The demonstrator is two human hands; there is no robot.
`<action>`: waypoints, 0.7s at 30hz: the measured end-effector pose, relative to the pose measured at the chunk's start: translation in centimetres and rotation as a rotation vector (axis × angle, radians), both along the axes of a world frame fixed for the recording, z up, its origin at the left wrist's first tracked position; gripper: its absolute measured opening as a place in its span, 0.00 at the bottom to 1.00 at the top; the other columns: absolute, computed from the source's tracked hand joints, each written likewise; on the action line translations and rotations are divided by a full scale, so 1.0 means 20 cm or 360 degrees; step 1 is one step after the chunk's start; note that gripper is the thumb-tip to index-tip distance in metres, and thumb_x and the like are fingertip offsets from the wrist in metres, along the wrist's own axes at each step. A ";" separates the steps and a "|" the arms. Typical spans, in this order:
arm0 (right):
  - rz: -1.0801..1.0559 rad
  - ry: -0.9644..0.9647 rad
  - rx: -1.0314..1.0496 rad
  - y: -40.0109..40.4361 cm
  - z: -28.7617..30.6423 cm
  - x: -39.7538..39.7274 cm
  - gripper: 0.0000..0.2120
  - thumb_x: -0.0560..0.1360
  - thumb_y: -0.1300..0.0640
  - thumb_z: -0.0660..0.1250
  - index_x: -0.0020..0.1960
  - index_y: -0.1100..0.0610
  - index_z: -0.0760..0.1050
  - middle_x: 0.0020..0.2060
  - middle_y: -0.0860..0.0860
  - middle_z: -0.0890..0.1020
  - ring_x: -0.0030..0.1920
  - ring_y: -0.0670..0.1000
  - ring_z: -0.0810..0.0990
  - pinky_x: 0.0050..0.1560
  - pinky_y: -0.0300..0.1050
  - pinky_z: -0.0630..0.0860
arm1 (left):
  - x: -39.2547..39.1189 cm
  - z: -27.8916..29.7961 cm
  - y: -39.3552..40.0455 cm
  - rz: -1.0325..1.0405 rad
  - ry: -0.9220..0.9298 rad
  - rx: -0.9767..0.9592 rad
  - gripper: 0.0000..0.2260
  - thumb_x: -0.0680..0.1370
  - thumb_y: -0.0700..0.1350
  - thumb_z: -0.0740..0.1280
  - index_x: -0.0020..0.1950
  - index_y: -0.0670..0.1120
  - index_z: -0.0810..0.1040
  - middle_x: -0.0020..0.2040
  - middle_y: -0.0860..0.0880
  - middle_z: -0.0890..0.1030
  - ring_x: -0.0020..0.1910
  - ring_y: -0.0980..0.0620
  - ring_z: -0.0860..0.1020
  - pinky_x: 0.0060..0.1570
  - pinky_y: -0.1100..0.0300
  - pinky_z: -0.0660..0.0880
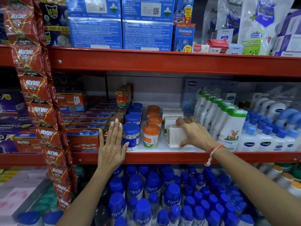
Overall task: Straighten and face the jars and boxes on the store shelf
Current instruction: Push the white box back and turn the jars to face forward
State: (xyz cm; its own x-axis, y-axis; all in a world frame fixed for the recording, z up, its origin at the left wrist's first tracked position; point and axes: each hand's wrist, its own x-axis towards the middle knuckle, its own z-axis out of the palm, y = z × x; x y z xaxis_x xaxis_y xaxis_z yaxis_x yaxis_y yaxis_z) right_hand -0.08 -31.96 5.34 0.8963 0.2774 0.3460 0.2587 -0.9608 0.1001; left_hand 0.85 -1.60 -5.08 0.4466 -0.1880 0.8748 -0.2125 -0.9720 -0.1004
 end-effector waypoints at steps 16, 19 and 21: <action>-0.0062 -0.0244 -0.0202 0.04 -0.04 -0.10 0.39 0.56 0.39 0.78 0.59 0.54 0.68 0.58 0.53 0.74 0.55 0.55 0.77 0.55 0.49 0.77 | -0.04 0.00 0.05 0.0032 0.0045 -0.0101 0.29 0.82 0.57 0.44 0.77 0.40 0.45 0.79 0.46 0.40 0.78 0.49 0.43 0.76 0.45 0.38; -0.0030 -0.0226 -0.0112 0.06 0.02 -0.10 0.39 0.55 0.33 0.75 0.57 0.54 0.69 0.55 0.51 0.77 0.55 0.54 0.77 0.52 0.49 0.77 | -0.03 0.01 0.06 0.0023 0.0023 -0.0114 0.29 0.82 0.57 0.43 0.78 0.41 0.43 0.79 0.47 0.40 0.78 0.50 0.42 0.75 0.45 0.37; 0.0003 -0.0181 0.0051 0.11 0.08 -0.09 0.37 0.59 0.28 0.68 0.56 0.54 0.70 0.53 0.50 0.78 0.52 0.52 0.78 0.49 0.47 0.78 | -0.02 0.01 0.06 0.0008 0.0019 -0.0128 0.29 0.82 0.57 0.43 0.78 0.42 0.42 0.79 0.47 0.39 0.78 0.50 0.42 0.75 0.46 0.37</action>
State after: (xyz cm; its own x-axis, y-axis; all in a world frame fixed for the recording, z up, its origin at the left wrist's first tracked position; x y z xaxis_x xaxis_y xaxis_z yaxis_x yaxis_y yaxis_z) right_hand -1.84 -29.84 6.93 0.8501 0.2661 0.4544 0.2490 -0.9635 0.0983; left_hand 0.48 -0.50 -4.80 0.4580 -0.1148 0.8815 -0.2083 -0.9779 -0.0191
